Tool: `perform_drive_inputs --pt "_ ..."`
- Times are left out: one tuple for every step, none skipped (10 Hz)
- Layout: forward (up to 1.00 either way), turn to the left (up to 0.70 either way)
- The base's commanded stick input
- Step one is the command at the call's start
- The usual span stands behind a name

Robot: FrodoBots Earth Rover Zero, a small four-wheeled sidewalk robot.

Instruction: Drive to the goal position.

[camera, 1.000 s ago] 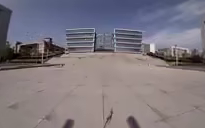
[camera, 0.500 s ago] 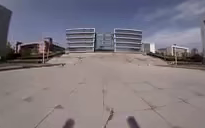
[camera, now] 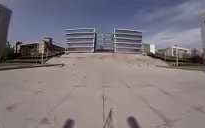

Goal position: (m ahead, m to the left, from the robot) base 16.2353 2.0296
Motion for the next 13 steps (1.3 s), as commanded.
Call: perform_drive_inputs --pt "0.70 0.00" --pt "0.70 0.00" --pt "0.70 0.00" --pt "0.70 0.00" --pt "0.70 0.00" --pt "0.70 0.00" --pt "0.70 0.00" --pt "0.70 0.00" --pt "0.70 0.00" --pt "0.70 0.00" --pt "0.70 0.00" --pt "0.70 0.00" --pt "0.70 0.00"
